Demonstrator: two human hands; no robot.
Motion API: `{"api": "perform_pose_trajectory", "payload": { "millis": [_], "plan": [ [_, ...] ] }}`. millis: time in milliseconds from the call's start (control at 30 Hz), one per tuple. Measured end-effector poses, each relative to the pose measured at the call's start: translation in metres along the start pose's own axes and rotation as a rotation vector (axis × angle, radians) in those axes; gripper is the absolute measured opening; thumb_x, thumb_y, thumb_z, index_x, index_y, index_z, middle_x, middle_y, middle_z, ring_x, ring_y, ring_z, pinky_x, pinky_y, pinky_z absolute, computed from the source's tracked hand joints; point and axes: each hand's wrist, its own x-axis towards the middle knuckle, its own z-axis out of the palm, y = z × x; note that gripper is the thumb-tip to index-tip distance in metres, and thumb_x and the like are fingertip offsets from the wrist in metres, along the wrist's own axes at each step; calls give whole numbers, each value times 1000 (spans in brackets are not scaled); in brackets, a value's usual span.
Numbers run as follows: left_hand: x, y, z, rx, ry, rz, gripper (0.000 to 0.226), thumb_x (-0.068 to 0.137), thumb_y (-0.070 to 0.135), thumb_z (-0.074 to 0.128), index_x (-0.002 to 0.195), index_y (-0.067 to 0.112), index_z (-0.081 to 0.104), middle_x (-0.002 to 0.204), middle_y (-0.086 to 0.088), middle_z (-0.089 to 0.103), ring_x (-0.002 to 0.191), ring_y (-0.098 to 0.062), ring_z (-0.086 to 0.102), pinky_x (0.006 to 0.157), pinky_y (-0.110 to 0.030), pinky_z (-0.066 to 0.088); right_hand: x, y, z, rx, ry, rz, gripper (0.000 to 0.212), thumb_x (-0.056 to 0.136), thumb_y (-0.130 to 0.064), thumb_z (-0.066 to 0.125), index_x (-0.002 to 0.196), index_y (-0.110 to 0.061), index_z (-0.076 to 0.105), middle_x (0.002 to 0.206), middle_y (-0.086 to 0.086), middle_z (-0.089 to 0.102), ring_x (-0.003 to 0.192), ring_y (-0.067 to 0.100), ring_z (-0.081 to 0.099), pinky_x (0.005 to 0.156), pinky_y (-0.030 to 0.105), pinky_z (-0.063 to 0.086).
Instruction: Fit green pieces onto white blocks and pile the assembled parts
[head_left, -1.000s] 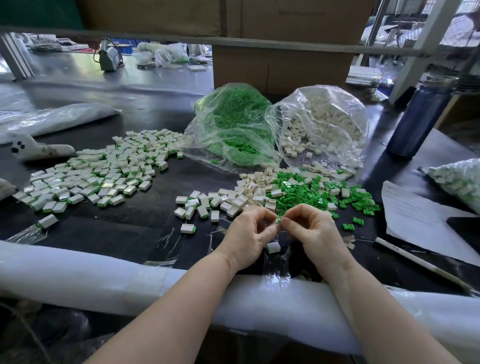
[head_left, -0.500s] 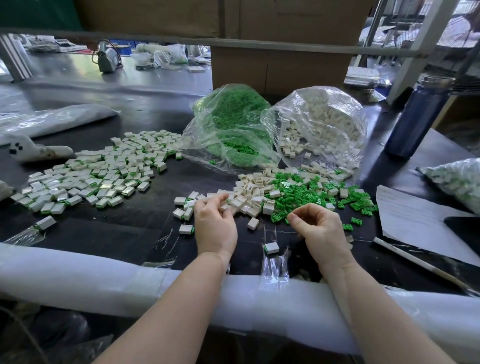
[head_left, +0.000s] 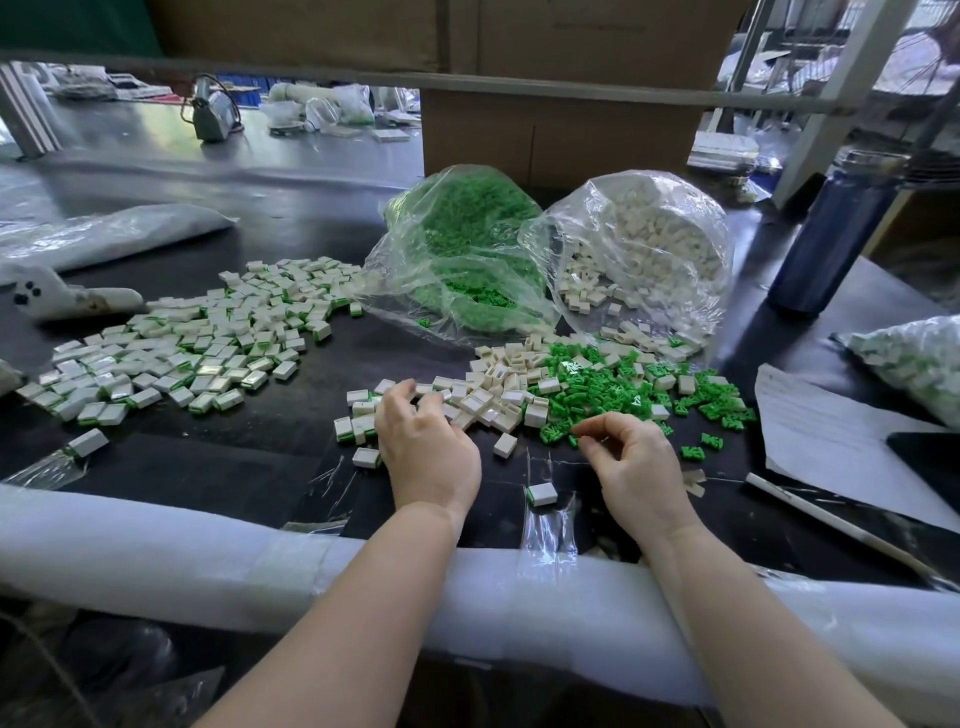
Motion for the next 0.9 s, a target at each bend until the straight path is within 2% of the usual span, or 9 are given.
{"api": "perform_pose_trajectory", "payload": {
  "millis": [67, 200, 300, 400, 533, 700, 800, 900],
  "plan": [
    [-2, 1, 1, 76, 12, 32, 33, 92, 13, 50, 124, 12, 57, 140, -4, 32, 132, -23, 20, 109, -34, 20, -1, 0, 1, -39, -26, -29, 19, 89, -7, 60, 98, -19, 70, 88, -10, 57, 80, 5, 53, 73, 9, 38],
    [-4, 1, 4, 203, -18, 66, 27, 91, 21, 48, 114, 20, 63, 139, 4, 34, 130, -22, 19, 107, -37, 19, -1, -4, 4, -182, -113, -70, 29, 92, -13, 56, 119, -22, 64, 101, -6, 51, 99, 17, 51, 90, 30, 44],
    [-5, 1, 4, 239, -31, 83, 25, 91, 22, 49, 110, 21, 65, 136, 5, 38, 128, -21, 22, 106, -37, 21, -2, -5, 6, -313, -155, -101, 31, 95, -19, 52, 125, -24, 60, 113, -3, 49, 109, 16, 46, 94, 26, 40],
    [-6, 3, 3, 226, -32, 82, 23, 91, 26, 50, 107, 22, 67, 131, 6, 42, 124, -21, 26, 102, -37, 24, -3, -7, 6, -335, -149, -90, 29, 95, -20, 53, 123, -23, 62, 110, -5, 49, 108, 15, 46, 93, 26, 40],
    [-6, 3, 0, 238, -38, 78, 20, 89, 33, 55, 101, 24, 69, 123, 7, 45, 119, -20, 32, 99, -35, 29, -4, -8, 3, -306, -104, -62, 18, 90, -21, 60, 105, -19, 69, 96, -8, 50, 96, 15, 51, 85, 26, 42],
    [-6, 3, 0, 268, -27, 87, 17, 87, 37, 60, 99, 28, 68, 119, 5, 47, 116, -20, 36, 95, -36, 31, -4, -10, 2, -314, -82, -35, 4, 87, -17, 63, 87, -15, 67, 89, -6, 56, 91, 15, 52, 79, 25, 40],
    [-6, 2, 2, 300, -29, 112, 26, 86, 42, 59, 105, 27, 67, 120, 6, 46, 115, -20, 33, 94, -35, 29, -4, -10, 2, -292, -75, -24, 7, 88, -12, 61, 92, -15, 66, 90, -5, 59, 92, 16, 54, 82, 23, 41],
    [-7, 1, 4, 361, -58, 155, 25, 88, 44, 56, 103, 28, 67, 120, 8, 44, 113, -19, 29, 91, -33, 25, -4, -10, 2, -302, -91, -14, 19, 89, -12, 60, 107, -15, 66, 102, -1, 62, 98, 16, 55, 88, 24, 41]
  ]
}}
